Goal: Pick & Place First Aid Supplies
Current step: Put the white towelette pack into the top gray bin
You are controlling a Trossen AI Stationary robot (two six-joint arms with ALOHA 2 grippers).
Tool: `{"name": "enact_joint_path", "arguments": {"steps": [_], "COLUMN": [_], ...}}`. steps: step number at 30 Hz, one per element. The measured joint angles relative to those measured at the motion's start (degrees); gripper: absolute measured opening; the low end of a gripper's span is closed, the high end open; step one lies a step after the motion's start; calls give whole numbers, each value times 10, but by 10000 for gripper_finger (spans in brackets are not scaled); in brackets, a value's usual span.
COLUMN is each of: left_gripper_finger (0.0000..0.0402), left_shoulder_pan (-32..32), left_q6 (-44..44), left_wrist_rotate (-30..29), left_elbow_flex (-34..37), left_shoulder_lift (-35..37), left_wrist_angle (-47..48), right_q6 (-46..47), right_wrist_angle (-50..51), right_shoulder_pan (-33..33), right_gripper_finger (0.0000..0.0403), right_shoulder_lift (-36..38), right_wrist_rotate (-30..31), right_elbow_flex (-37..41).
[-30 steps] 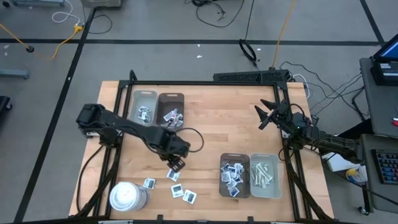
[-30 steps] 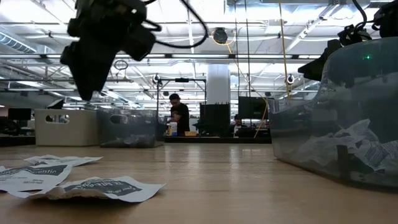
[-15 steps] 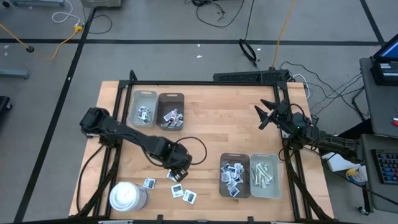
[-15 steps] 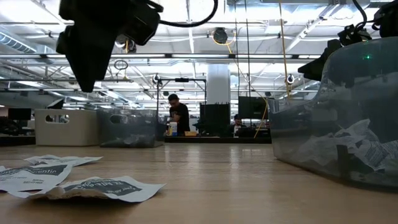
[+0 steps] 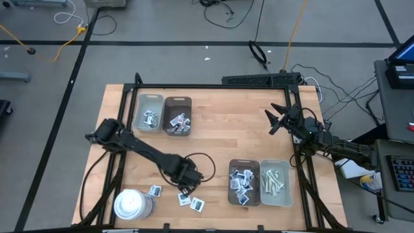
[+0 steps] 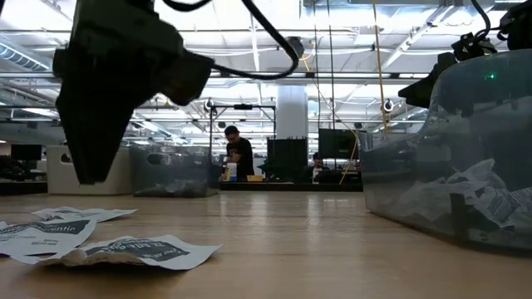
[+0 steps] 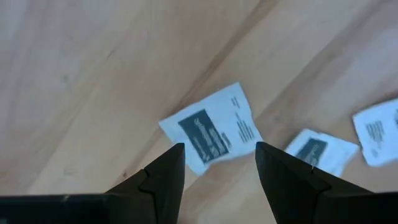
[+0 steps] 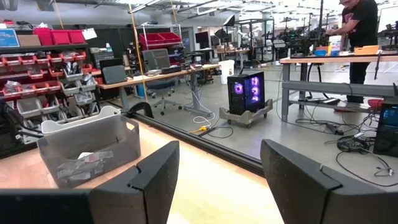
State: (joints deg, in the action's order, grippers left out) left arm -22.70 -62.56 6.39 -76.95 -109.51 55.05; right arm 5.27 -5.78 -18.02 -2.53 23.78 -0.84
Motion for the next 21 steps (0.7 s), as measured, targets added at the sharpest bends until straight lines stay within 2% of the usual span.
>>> {"name": "enact_joint_path", "arguments": {"steps": [13, 16, 21], "left_gripper_finger": [197, 172, 93], "left_shoulder_pan": [-6, -6, -6], "left_q6": [8, 9, 9], "left_wrist_rotate": [11, 10, 11], "left_elbow_flex": [0, 0, 6], "left_shoulder_lift": [-45, -45, -45], "left_wrist_angle": [-33, -32, -40], "right_q6": [0, 0, 0], "right_wrist_angle": [0, 0, 0], "right_shoulder_pan": [0, 0, 0], "right_gripper_finger": [220, 221, 220], "right_shoulder_lift": [0, 0, 0], "right_wrist_rotate": [0, 0, 0], "right_elbow_flex": [0, 0, 0]}}
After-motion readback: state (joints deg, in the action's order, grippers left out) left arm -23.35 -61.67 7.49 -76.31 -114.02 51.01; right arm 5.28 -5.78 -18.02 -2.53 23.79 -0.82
